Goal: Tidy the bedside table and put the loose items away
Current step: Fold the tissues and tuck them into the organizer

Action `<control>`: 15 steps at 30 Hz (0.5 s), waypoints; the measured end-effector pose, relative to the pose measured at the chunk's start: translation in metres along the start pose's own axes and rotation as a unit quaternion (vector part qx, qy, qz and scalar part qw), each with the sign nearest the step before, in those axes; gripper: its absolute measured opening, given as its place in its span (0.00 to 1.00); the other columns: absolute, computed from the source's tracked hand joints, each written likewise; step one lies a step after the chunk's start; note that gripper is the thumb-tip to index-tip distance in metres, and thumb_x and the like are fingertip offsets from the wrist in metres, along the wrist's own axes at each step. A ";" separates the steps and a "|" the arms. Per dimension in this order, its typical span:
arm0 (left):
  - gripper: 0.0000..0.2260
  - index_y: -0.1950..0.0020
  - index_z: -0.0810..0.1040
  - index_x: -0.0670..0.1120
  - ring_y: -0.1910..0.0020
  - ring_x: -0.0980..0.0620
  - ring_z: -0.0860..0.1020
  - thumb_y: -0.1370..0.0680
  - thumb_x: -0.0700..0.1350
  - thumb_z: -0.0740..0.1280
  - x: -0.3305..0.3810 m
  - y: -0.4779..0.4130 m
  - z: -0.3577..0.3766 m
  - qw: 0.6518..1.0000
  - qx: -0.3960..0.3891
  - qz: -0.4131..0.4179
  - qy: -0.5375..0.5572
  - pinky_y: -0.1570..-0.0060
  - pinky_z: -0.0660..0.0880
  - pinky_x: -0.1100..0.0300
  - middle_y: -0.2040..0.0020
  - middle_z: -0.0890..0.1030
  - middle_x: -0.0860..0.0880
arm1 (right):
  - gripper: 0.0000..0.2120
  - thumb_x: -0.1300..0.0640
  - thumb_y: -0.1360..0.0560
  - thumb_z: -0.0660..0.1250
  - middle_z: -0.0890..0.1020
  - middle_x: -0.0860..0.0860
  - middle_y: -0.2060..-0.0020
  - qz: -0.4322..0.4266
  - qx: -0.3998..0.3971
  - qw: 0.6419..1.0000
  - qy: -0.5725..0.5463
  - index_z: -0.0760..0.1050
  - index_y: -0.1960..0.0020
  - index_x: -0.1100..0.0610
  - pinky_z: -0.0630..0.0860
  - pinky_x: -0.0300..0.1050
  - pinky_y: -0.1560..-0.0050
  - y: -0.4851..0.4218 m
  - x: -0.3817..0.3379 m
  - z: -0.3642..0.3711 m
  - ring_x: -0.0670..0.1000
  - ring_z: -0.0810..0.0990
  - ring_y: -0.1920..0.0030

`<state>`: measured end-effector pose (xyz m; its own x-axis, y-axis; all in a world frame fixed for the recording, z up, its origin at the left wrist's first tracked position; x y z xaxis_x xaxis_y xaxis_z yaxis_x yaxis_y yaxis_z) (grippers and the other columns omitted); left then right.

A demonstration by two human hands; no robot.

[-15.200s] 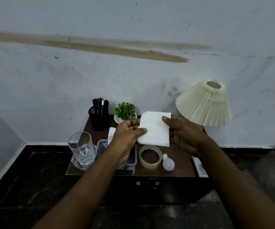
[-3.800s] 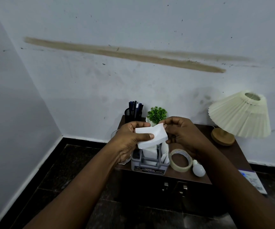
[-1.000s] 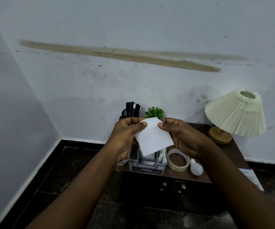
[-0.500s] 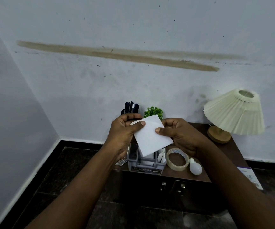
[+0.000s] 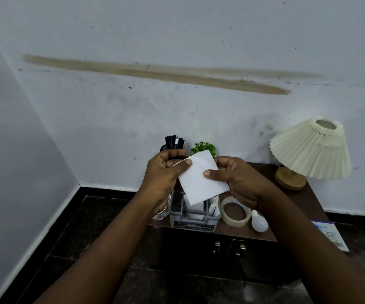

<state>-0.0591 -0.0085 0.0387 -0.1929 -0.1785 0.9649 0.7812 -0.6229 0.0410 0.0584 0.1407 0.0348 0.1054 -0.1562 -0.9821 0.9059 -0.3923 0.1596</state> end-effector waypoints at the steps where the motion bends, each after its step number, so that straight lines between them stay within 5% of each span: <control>1: 0.15 0.40 0.80 0.44 0.52 0.46 0.86 0.26 0.39 0.76 0.000 0.000 0.001 1.000 0.002 -0.015 0.027 0.61 0.81 0.53 0.50 0.87 0.45 | 0.17 0.65 0.25 0.73 0.85 0.63 0.43 -0.004 0.004 1.000 -0.003 0.79 0.37 0.64 0.76 0.67 0.35 0.000 -0.001 0.000 0.67 0.81 0.39; 4: 0.27 0.34 0.77 0.42 0.47 0.44 0.86 0.31 0.46 0.79 -0.007 0.003 0.009 0.988 -0.042 -0.104 0.110 0.56 0.83 0.47 0.44 0.86 0.44 | 0.17 0.65 0.25 0.73 0.85 0.63 0.45 -0.025 0.022 0.999 -0.027 0.79 0.38 0.65 0.79 0.63 0.39 0.000 -0.004 0.000 0.66 0.83 0.41; 7: 0.29 0.32 0.74 0.41 0.44 0.40 0.85 0.31 0.39 0.79 -0.012 0.007 0.015 0.984 -0.081 -0.120 0.103 0.53 0.83 0.43 0.43 0.86 0.40 | 0.16 0.65 0.25 0.73 0.86 0.62 0.46 -0.044 0.040 0.997 -0.055 0.78 0.38 0.66 0.82 0.59 0.43 0.000 -0.007 -0.002 0.63 0.85 0.44; 10: 0.26 0.32 0.74 0.41 0.45 0.39 0.85 0.28 0.31 0.75 -0.012 0.002 0.010 0.993 -0.048 -0.081 0.073 0.53 0.84 0.44 0.44 0.86 0.38 | 0.14 0.66 0.24 0.71 0.85 0.61 0.44 -0.057 0.039 0.995 -0.068 0.79 0.38 0.65 0.83 0.58 0.46 0.000 -0.009 -0.004 0.61 0.85 0.46; 15: 0.14 0.42 0.81 0.39 0.52 0.44 0.87 0.26 0.30 0.74 -0.008 -0.004 0.000 0.997 -0.033 -0.037 0.051 0.61 0.83 0.55 0.50 0.87 0.40 | 0.09 0.67 0.23 0.70 0.84 0.57 0.52 -0.051 0.017 0.996 -0.065 0.84 0.52 0.55 0.82 0.48 0.67 0.002 -0.012 -0.012 0.58 0.85 0.60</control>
<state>-0.0605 -0.0044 0.0310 -0.3117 -0.2048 0.9279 0.7224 -0.6854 0.0914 0.0641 0.1526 0.0457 -0.0430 -0.2283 -0.9726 0.8948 -0.4418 0.0642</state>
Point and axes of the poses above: each hand's wrist, its own y-axis away from the middle knuckle, its own z-axis out of the palm, x = y × z, the point moved 5 cm from there along -y, towards the middle knuckle
